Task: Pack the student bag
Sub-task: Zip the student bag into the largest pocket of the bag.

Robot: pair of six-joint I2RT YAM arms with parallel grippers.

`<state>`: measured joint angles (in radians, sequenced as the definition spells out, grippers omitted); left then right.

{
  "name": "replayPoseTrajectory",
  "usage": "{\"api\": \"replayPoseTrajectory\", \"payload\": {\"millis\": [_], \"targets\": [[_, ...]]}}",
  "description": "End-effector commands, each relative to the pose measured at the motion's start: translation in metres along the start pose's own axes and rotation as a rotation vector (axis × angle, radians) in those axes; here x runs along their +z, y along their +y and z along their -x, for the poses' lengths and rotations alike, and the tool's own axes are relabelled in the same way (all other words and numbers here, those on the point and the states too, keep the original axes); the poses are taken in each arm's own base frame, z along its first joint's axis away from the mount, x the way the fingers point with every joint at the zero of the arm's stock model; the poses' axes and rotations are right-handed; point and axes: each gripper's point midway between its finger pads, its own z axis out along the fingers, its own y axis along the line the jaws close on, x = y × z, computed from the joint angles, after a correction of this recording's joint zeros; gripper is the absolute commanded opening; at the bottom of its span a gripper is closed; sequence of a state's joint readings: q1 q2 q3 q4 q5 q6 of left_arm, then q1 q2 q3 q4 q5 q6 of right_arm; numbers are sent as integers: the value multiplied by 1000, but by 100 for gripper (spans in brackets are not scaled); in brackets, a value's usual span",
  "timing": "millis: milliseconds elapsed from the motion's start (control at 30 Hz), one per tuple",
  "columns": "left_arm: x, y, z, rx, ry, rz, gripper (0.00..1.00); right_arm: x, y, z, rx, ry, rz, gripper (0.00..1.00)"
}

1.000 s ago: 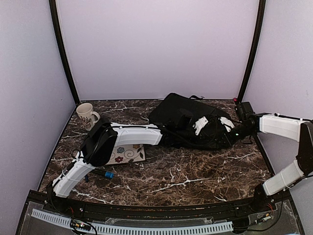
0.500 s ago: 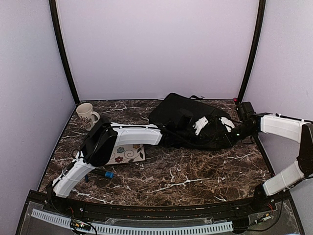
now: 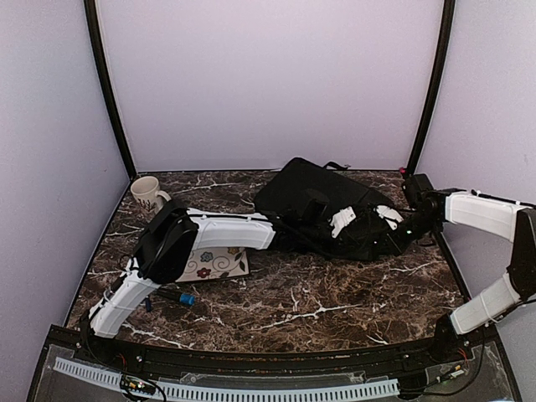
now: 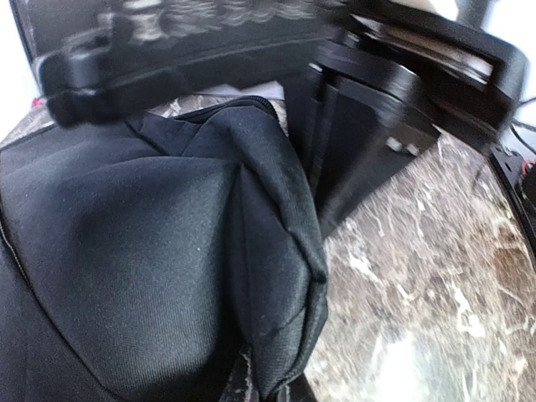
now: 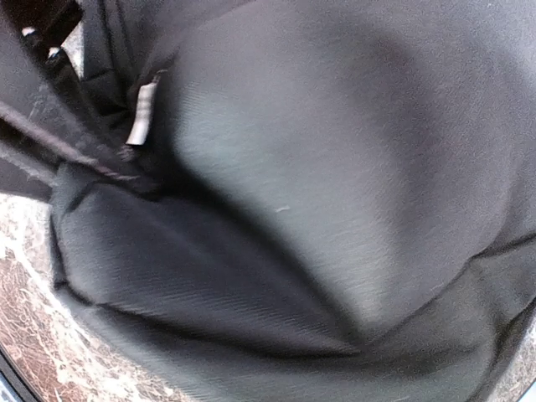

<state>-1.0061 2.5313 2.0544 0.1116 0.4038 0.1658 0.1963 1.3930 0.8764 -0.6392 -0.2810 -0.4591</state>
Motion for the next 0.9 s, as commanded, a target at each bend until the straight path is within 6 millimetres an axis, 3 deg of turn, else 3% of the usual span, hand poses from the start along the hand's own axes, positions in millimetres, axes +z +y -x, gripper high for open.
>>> {"api": "replayPoseTrajectory", "payload": {"millis": [0,200,333,400,533,567,633,667,800,867], "targets": [[-35,-31,21,23,-1,-123,0,-1,-32,-16,28,102,-157,0],[-48,-46,1,14,68,-165,0,1,-53,-27,17,139,-250,0],[-60,-52,-12,11,119,-170,0,2,-52,-28,5,140,-235,0],[-66,-52,-15,3,136,-152,0,0,-34,-24,-22,126,-139,0],[-75,-41,-13,-11,133,-63,0,-15,23,-13,-90,49,75,0],[-76,-36,-8,-18,120,-33,8,-17,35,-14,-110,55,103,0],[-77,-35,3,9,67,-20,33,-20,56,-17,-174,71,147,0],[-79,-38,9,36,32,-14,42,-21,58,-14,-193,58,127,0],[-93,-62,27,233,-120,34,66,-23,68,-8,-236,64,118,0],[-91,-72,27,302,-129,42,70,-21,70,-4,-235,76,139,0]]}}
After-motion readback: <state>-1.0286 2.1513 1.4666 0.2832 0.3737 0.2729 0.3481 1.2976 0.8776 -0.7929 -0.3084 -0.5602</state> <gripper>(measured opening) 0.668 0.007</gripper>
